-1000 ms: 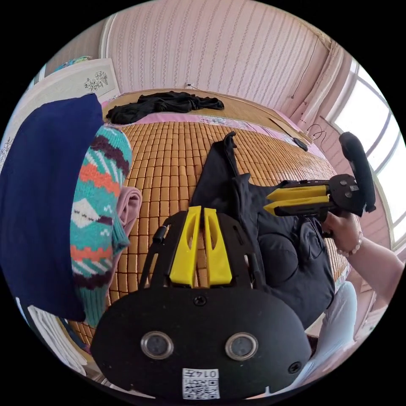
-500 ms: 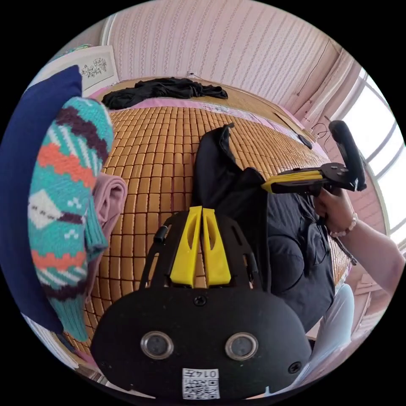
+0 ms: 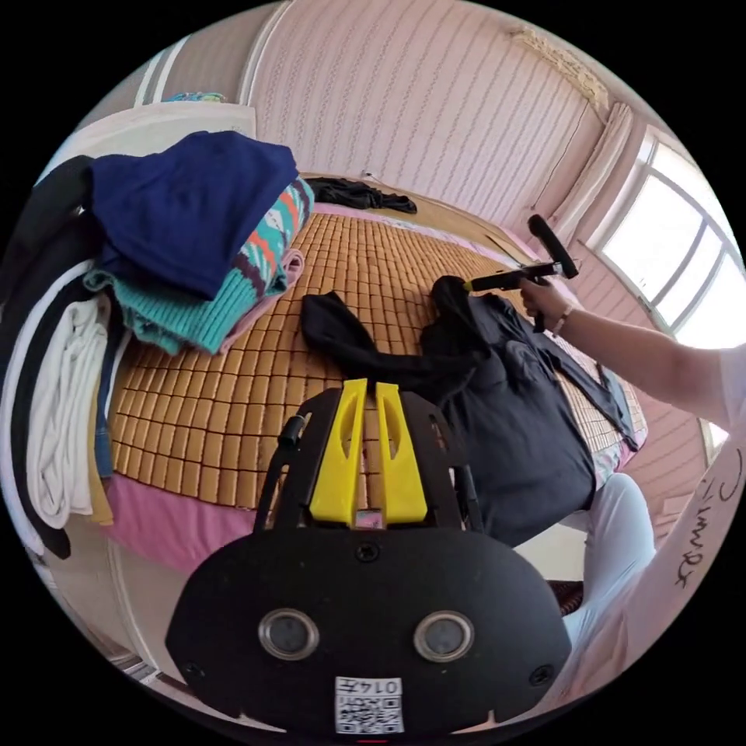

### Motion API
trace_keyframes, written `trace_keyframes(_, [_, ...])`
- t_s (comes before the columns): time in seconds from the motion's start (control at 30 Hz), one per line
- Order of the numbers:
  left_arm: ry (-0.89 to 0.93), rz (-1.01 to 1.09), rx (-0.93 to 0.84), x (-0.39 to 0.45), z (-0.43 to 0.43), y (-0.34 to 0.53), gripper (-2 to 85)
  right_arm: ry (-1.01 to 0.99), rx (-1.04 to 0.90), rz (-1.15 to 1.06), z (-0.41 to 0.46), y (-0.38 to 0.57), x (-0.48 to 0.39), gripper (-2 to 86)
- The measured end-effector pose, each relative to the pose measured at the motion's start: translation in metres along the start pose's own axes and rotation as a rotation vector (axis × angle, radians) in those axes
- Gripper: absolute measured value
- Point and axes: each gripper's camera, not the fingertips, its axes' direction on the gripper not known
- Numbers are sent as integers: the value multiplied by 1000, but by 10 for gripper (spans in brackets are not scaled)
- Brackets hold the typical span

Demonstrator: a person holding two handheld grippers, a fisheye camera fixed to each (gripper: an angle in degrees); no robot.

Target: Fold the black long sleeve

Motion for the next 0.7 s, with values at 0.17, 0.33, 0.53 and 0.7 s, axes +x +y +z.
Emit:
trace_keyframes(0.17, [-47,-76,-61,-41,45,-46,61,36,-32,-5,8,-14,-9,3])
trace_keyframes(0.33, [14,-196,-190,-70,99,-67,38,49,-42,1,12,-27,-14,3])
trace_keyframes(0.53, [137,-257,-106,-88,55,-11,-8,44,-26,18,11,-43,-17,3])
trace_keyframes(0.7, [105,-354,76,-85,-60,66,-9,44,-8,21,10,-59,-26,3])
